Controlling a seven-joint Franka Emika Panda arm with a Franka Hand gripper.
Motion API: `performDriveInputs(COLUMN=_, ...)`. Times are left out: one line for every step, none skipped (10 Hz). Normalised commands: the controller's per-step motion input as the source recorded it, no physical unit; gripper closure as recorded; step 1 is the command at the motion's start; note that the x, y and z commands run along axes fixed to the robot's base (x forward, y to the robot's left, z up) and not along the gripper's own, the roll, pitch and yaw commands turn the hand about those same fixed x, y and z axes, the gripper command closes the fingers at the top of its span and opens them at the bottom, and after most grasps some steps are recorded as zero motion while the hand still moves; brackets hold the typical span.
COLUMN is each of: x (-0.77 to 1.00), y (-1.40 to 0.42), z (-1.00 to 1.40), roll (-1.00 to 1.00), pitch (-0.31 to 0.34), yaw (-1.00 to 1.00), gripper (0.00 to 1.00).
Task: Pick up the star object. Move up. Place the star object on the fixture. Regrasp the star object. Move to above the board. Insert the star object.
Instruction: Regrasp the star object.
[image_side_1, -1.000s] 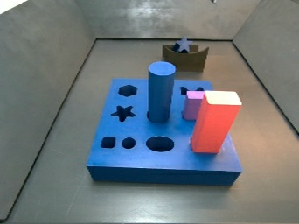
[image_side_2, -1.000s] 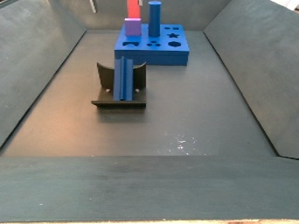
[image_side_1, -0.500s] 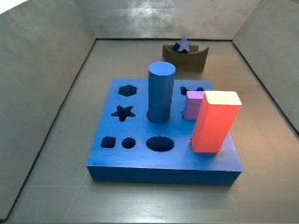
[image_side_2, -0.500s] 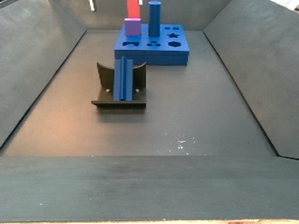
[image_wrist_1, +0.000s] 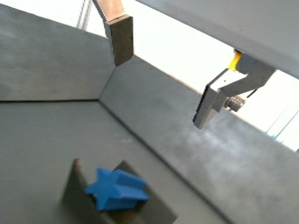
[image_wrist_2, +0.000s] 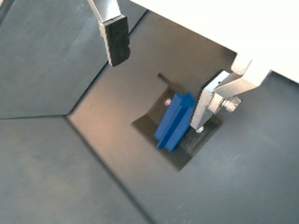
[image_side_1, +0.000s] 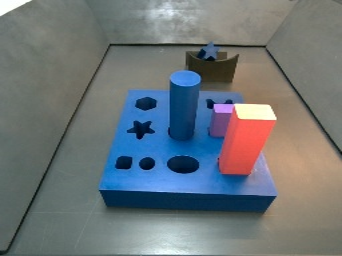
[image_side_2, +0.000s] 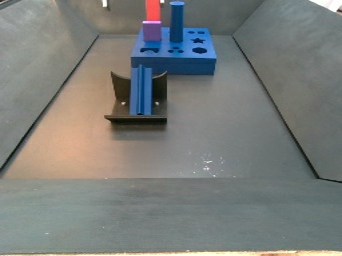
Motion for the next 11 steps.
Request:
performDriveInputs(x=0.08, y=-0.04, z=-0.01, roll=1.00, pitch=0.106, yaw=0.06, gripper=0.00)
performDriveInputs(x=0.09, y=-0.04, z=-0.01, roll=0.89, pitch=0.131, yaw=0.07, gripper=0.00)
performDriveInputs(x=0.09, y=-0.04, z=-0.01, roll=0.64, pitch=0.138, yaw=0.10, gripper=0.00)
performDriveInputs(x=0.09, y=-0.04, z=-0.02, roll=0.51, pitch=0.133, yaw=0.11, gripper=0.00)
performDriveInputs(x=0.09, y=-0.03, z=-0.01, roll=0.31, pitch=0.115, yaw=0.14, gripper=0.00)
performDriveInputs(x=0.07, y=-0.03, z=0.00, roll=0.22, pitch=0.088, yaw=0.16, gripper=0.00)
performDriveInputs(x=0.03, y=0.08, z=-1.00, roll=0.17, pitch=0.041, yaw=0.21, gripper=0.00)
performDriveInputs(x=0.03, y=0.07, z=-1.00, roll=0.15, pitch=0.023, yaw=0.21, gripper=0.00)
performDriveInputs(x=0.05, y=0.07, z=-1.00, roll=0.14, pitch=-0.028, yaw=0.18, gripper=0.00)
performDriveInputs(x=0.06, y=0.06, z=-1.00, roll=0.12, pitch=-0.067, yaw=0.16, gripper=0.00)
performDriveInputs(x=0.06, y=0.06, z=-1.00, roll=0.10, pitch=-0.087, yaw=0.14, gripper=0.00)
